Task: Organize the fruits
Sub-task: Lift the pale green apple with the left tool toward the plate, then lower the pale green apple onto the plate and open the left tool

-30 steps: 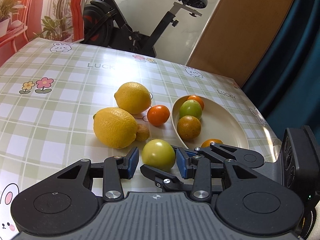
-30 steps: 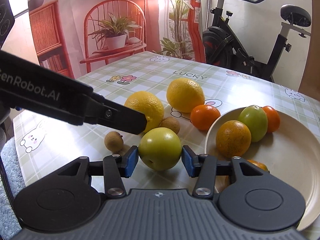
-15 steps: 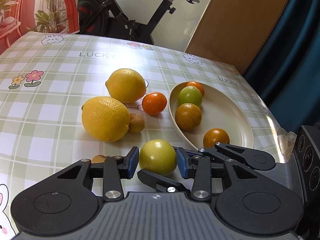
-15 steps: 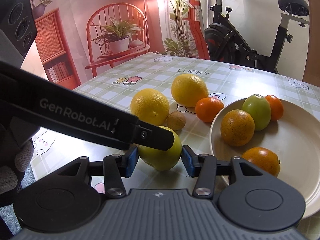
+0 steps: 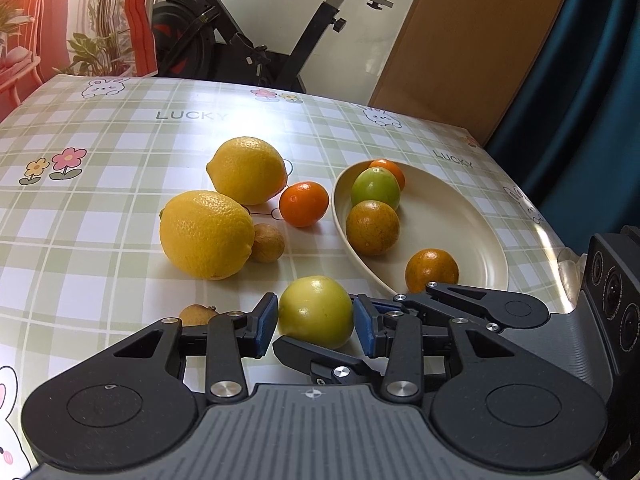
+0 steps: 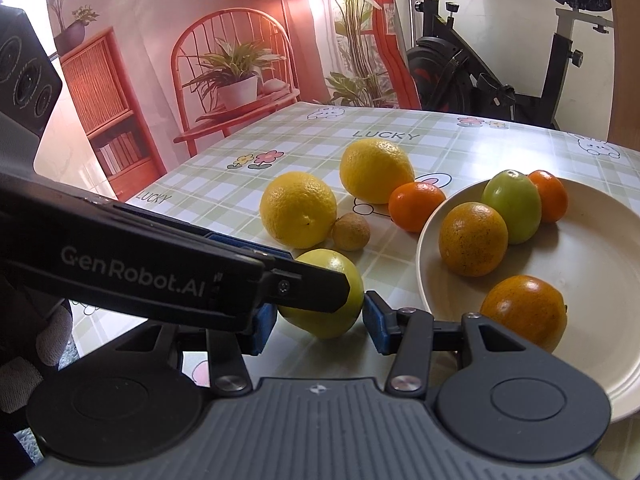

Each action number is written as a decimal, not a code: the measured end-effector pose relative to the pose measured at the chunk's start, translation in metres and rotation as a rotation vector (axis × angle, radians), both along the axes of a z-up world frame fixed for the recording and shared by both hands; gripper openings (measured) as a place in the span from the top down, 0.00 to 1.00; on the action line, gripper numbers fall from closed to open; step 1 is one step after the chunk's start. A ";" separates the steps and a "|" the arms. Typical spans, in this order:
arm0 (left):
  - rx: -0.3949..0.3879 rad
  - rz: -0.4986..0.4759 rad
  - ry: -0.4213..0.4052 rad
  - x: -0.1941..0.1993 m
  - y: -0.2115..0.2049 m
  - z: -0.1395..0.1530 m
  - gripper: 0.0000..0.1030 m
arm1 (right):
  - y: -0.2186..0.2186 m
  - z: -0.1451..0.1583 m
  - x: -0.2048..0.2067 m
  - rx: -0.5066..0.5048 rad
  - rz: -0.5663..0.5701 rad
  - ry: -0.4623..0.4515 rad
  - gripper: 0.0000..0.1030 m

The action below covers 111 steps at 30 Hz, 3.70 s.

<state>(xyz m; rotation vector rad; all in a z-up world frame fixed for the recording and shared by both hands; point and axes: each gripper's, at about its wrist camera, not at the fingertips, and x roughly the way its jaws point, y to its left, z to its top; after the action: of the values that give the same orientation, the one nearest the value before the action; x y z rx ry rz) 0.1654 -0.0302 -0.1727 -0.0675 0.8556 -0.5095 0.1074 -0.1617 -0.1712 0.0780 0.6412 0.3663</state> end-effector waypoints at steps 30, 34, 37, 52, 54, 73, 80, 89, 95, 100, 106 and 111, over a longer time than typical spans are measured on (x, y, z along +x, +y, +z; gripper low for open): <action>0.016 -0.018 -0.003 -0.003 -0.003 -0.005 0.55 | 0.000 -0.001 -0.001 -0.010 0.001 0.021 0.51; 0.018 -0.019 -0.003 -0.003 -0.003 -0.004 0.55 | -0.001 -0.001 -0.002 -0.013 0.003 0.022 0.51; 0.015 -0.023 -0.004 -0.005 -0.003 -0.003 0.55 | -0.003 0.000 -0.003 0.001 -0.002 0.028 0.52; 0.031 -0.074 -0.122 -0.014 -0.022 0.026 0.55 | -0.016 0.021 -0.017 0.030 -0.060 -0.079 0.52; 0.038 -0.086 -0.128 -0.012 -0.030 0.029 0.55 | -0.020 0.023 -0.017 0.034 -0.081 -0.089 0.52; 0.094 -0.177 -0.142 0.008 -0.081 0.023 0.54 | -0.055 0.022 -0.021 0.037 -0.275 -0.132 0.52; 0.092 -0.172 -0.134 0.010 -0.084 0.020 0.53 | -0.052 0.019 -0.021 -0.030 -0.290 -0.147 0.52; 0.086 -0.163 -0.118 0.011 -0.080 0.018 0.53 | -0.048 0.018 -0.018 -0.054 -0.278 -0.143 0.52; 0.072 -0.154 -0.097 0.014 -0.078 0.016 0.51 | -0.048 0.018 -0.017 -0.058 -0.279 -0.144 0.52; 0.040 -0.147 -0.056 0.017 -0.072 0.013 0.50 | -0.050 0.018 -0.017 -0.057 -0.283 -0.147 0.49; 0.048 -0.135 -0.064 0.016 -0.069 0.013 0.51 | -0.050 0.017 -0.015 -0.058 -0.286 -0.144 0.47; 0.048 -0.133 -0.073 0.015 -0.066 0.016 0.50 | -0.053 0.017 -0.014 -0.049 -0.295 -0.141 0.47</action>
<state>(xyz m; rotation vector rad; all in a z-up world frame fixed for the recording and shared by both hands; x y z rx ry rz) 0.1802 -0.0958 -0.1570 0.0517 0.8042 -0.6126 0.0930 -0.2150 -0.1543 0.0972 0.4899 0.0702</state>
